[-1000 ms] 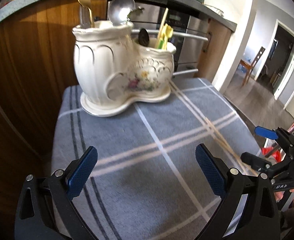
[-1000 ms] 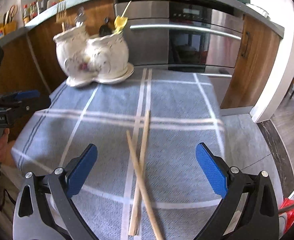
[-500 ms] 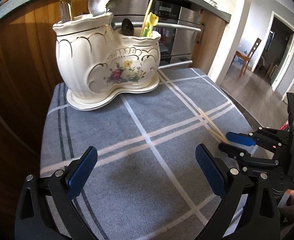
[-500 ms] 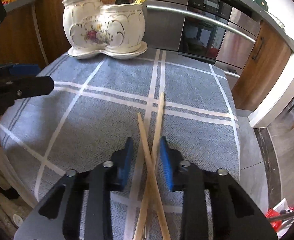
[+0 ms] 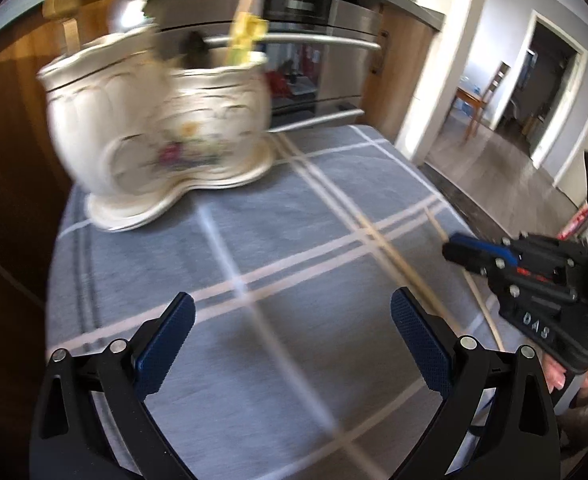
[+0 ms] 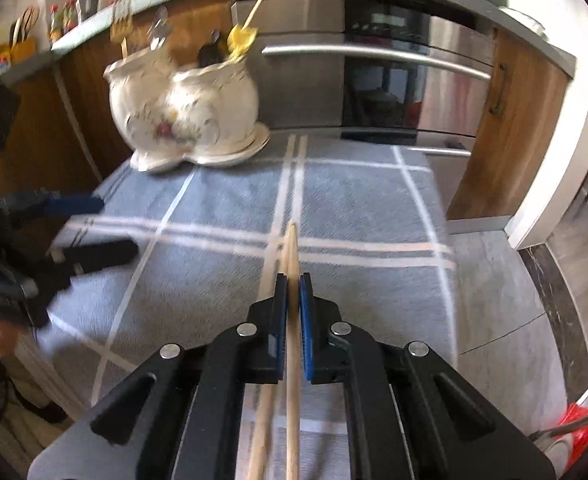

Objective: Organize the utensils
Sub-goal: 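Close the right tool on a wooden chopstick lying on the cloth, then close the left tool on the second wooden chopstick on the cloth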

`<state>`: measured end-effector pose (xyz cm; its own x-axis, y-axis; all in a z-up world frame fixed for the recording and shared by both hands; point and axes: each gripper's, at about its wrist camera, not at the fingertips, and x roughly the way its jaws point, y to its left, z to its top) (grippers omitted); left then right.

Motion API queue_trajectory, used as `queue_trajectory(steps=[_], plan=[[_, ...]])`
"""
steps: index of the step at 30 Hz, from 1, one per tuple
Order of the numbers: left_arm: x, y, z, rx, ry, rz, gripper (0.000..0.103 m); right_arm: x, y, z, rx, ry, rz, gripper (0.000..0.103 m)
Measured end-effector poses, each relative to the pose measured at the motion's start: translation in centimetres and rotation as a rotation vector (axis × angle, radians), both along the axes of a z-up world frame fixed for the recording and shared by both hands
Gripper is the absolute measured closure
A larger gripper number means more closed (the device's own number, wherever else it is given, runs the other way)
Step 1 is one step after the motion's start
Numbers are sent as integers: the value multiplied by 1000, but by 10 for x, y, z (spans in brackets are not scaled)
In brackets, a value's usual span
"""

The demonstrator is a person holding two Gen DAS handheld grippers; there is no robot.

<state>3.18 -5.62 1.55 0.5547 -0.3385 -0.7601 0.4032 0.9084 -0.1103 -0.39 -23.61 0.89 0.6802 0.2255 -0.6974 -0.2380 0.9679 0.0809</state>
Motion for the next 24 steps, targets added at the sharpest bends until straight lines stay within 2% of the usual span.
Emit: queue_trajectory(steps=[8, 10, 17, 20, 23, 24], plan=[[4, -58, -9, -11, 33, -51, 10, -1, -32, 8, 34, -27, -70, 97], [4, -73, -13, 3, 29, -63, 23, -1, -38, 7, 46, -22, -84, 97], [8, -106, -27, 102, 31, -79, 49, -5, -45, 2, 68, -18, -102, 97], [9, -114, -33, 128, 51, -90, 59, -6, -48, 2, 73, -19, -104, 97], [7, -112, -33, 154, 31, -103, 69, -7, -49, 3, 79, -23, -103, 97], [7, -108, -32, 154, 30, -106, 77, -7, -49, 4, 79, -25, -103, 97]])
